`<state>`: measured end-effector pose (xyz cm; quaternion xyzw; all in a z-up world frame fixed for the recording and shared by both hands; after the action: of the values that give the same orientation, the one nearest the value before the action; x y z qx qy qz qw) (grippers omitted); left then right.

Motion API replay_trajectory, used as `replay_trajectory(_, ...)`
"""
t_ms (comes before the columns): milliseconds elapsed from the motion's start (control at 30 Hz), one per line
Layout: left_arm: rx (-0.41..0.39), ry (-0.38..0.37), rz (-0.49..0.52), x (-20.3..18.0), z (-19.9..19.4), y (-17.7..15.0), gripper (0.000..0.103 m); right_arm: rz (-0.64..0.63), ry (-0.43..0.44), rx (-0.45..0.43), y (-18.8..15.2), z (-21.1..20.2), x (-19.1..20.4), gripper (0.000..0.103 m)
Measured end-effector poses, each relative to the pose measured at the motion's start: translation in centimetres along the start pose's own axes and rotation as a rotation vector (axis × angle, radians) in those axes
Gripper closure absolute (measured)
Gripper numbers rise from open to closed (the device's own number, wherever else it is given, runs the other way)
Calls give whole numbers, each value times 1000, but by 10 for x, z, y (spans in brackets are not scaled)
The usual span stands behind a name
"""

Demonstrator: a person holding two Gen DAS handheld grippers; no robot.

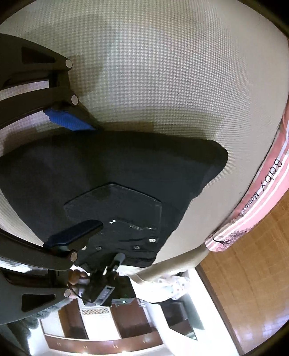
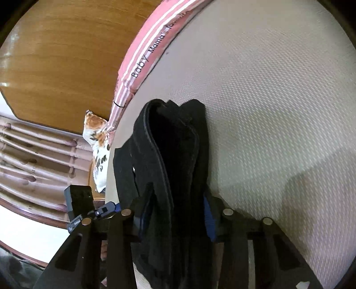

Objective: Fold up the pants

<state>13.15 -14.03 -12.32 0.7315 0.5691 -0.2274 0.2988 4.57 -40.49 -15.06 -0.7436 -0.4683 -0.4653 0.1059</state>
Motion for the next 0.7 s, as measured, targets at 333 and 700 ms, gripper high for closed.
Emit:
replay_trajectory(333, -59, 175, 39, -1, -3, -5, 60, -14, -17, -7, 3, 1, -1, 69)
replay_trajectory(700, -79, 299, 116, -12, 2, -7, 65, 34, -49, -10, 6, 4, -1, 68)
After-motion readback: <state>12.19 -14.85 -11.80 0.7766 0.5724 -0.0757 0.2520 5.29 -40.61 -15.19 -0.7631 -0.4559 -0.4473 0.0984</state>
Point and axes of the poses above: each gripper's, at about its wrist camera, not at the fingertips, and z roughly the way its jaws point, x to its left, y to its top, the point moved 6 cm from there along z, roughly the way its jaws point, and after that the axes turned 6 degrees about -z, right-handed, at the moved point
